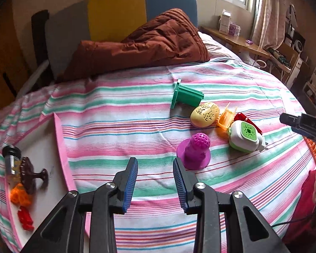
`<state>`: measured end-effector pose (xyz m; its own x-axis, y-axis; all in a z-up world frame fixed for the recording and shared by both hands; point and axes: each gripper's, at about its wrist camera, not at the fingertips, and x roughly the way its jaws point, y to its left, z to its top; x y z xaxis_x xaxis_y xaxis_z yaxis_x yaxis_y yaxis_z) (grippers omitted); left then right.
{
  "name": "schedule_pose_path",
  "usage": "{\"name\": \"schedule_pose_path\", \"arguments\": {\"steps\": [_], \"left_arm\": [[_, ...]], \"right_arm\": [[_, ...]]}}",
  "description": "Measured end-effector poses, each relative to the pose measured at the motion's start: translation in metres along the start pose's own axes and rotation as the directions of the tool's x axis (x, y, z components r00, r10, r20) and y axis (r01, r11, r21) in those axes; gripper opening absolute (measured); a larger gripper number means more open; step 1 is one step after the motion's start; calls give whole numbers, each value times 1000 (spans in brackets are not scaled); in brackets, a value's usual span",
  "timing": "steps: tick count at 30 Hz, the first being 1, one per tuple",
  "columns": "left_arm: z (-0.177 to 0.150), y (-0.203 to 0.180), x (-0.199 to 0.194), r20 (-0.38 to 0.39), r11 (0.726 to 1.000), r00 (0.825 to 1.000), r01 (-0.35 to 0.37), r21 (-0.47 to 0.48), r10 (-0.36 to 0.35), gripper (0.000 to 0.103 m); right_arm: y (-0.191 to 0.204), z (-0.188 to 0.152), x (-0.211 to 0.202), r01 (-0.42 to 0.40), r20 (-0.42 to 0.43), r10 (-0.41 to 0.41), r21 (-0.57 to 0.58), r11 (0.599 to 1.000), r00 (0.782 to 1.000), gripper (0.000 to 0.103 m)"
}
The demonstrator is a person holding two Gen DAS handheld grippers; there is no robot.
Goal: Organize rigid objects
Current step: 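Close the left gripper on the green spool's shaft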
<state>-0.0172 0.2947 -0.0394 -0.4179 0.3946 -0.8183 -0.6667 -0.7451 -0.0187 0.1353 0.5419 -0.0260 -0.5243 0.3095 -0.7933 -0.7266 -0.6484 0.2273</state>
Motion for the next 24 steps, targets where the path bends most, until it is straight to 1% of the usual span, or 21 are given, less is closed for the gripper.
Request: {"name": "schedule_pose_path", "arguments": {"steps": [2,4,9,11,14,15,16,17,18,19,20,21,22,24], "left_arm": [[3,4,7,-28,999,999,24,-32,-25,34],[8,7,10,-34,998,999,37,-43,-39,34],[23,4,18,-26,996,996,86,-13,-87,34],[32,3,26,-33,995,995,95,-5,-95,34],[48,3,38,-62,988,987,148,-52,-151,34],[55,2,41,-65,986,985,155,-65,-159,35],[59,0,43,-67,986,985,155,-66,-160,37],[66,-5,46,-61,987,986,150,-57,-153,42],[71,-10,48,-52,989,988,141,-37,-143,49],[76,-18,49,-43,990,990,138,-7,-138,59],[80,-23,51,-35,990,989,141,13,-140,64],[84,-30,54,-29,988,988,149,37,-148,70],[89,-39,59,-29,985,987,159,72,-157,75],[98,-51,69,-34,983,991,133,126,-130,77]], "right_arm": [[-1,0,0,-1,0,1,6,1000,1000,64],[-2,1,0,-4,-3,4,14,1000,1000,64],[-5,1,1,-30,-17,31,47,998,999,64],[-5,1,2,-37,-24,39,56,998,999,64],[-5,0,3,-41,-32,43,61,997,999,64],[-5,1,3,-40,-33,42,62,997,999,64],[-6,1,4,-42,-34,44,66,997,998,64],[-7,1,4,-45,-36,48,70,997,998,64],[-7,1,5,-48,-38,51,73,996,998,64],[-7,1,5,-48,-41,51,75,996,998,64],[-7,0,6,-48,-44,51,76,996,998,64],[-7,0,6,-50,-47,54,80,996,997,64],[-7,0,7,-55,-52,59,82,995,997,64],[-7,0,8,-63,-59,68,87,994,996,64]]}}
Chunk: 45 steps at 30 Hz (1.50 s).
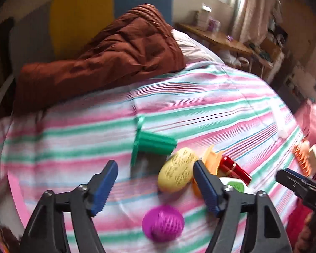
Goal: Organize rigid objects
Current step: 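Close the left gripper on the green spool's shaft, then lift the green spool with the left gripper while the right gripper approaches the white plug-in device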
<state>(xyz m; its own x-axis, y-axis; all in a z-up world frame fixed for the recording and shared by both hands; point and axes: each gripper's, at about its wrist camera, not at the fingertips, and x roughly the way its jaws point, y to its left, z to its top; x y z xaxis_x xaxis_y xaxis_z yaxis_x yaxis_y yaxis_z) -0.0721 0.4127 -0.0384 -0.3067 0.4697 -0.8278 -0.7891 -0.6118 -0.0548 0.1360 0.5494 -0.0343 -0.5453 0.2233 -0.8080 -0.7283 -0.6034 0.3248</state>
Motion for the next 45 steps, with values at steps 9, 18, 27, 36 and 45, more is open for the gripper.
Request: {"name": "schedule_pose_path", "arguments": {"steps": [9,18,27,36,45], "left_arm": [[26,-16,50,-78,984,989,-115,139,126,84],[12,4,38,-15,989,992,-126,79,127,60],[-40,30,-40,78,990,988,-126,-57,130,60],[-97,37,-93,105,991,990,-83,-107,94,60],[-141,37,-128,109,986,986,-112,-122,126,60]], "right_arm": [[-2,3,2,-8,-9,9,5,1000,1000,65],[-2,3,6,4,-3,-4,-9,1000,1000,65],[23,-4,8,-104,11,106,-114,988,994,65],[69,-23,19,-94,25,112,-377,922,993,72],[83,-33,45,-60,-3,67,-485,872,998,77]]}}
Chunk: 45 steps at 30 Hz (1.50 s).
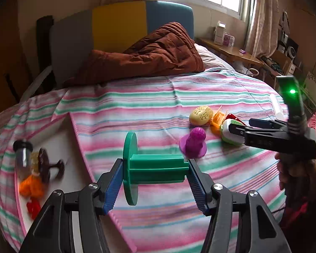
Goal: Organize rigid objects
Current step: 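Lift the green spool with the left gripper while the right gripper approaches the white plug-in device, then carry the green spool over the tray with the left gripper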
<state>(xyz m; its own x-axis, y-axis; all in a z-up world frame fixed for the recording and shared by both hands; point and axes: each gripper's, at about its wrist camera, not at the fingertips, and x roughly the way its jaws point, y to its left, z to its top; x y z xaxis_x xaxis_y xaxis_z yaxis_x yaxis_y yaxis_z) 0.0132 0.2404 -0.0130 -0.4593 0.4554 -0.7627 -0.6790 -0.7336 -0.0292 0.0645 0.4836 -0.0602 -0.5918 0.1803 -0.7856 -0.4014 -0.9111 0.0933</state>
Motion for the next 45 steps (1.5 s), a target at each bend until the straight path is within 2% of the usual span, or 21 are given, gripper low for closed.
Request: {"name": "schedule_pose_path", "arguments": {"steps": [6,7,10,13,27,33,45], "left_arm": [[-17,10,-15,-10,999,1000,-28,-33,28,60],[-20,12,-18,-8,999,999,-35,-38,34,60],[-26,19,-24,-6,997,999,-40,-60,40,60],[-29,24,-26,-8,996,999,-48,-74,47,60],[-41,35,-34,-12,992,996,-87,-87,86,60],[-47,39,-36,-26,991,995,-99,-90,97,60],[-67,67,-45,-53,978,988,-149,-146,142,60]], "right_arm": [[13,-9,8,16,-33,-18,-75,997,999,75],[14,-10,9,20,-40,-23,-84,996,999,72],[17,-13,12,12,-78,-19,-96,995,997,57],[21,-16,14,21,-105,-32,-109,994,994,54],[18,-15,12,11,-119,-21,-85,996,993,55],[17,-12,10,15,-100,-23,-78,997,995,62],[18,-12,11,31,-82,-38,-85,996,996,62]]}}
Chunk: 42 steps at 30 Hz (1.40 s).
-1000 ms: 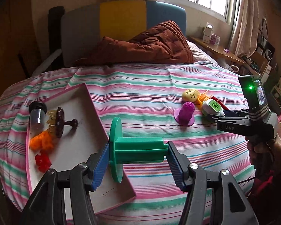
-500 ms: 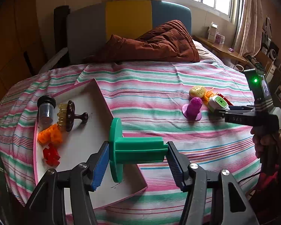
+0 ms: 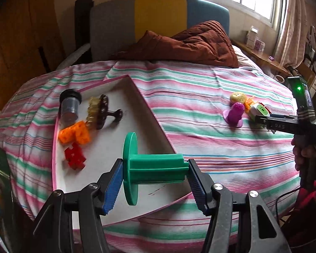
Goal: Organize rigid objects
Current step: 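Carry the green spool over the tray with the left gripper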
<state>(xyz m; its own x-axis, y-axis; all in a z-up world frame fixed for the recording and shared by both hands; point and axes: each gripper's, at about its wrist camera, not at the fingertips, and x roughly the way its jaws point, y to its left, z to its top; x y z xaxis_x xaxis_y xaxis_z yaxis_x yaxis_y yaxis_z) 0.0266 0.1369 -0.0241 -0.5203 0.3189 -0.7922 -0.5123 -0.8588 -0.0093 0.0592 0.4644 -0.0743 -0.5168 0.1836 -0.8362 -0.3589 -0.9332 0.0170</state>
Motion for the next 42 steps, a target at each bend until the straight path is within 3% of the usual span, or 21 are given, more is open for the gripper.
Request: {"name": "schedule_pose_path", "arguments": {"steps": [7,15,21,35,42], "left_arm": [[-3,21,-9,9,999,1000,7,-52,-6,60],[-14,75,-23,1,988,998,-64,-140,64,60],[-27,102,-19,-29,980,997,-82,-183,77,60],[-27,82,-1,-31,990,992,-127,-59,126,60],[-30,94,10,-63,987,990,-133,-88,128,60]], "right_arm": [[-2,0,1,-1,3,1,13,1000,1000,62],[0,0,3,5,10,-5,3,1000,1000,62],[-1,-1,4,6,8,-6,9,1000,1000,62],[0,-3,5,-6,9,5,24,1000,1000,62],[4,-4,9,10,0,-10,14,1000,1000,62]]}}
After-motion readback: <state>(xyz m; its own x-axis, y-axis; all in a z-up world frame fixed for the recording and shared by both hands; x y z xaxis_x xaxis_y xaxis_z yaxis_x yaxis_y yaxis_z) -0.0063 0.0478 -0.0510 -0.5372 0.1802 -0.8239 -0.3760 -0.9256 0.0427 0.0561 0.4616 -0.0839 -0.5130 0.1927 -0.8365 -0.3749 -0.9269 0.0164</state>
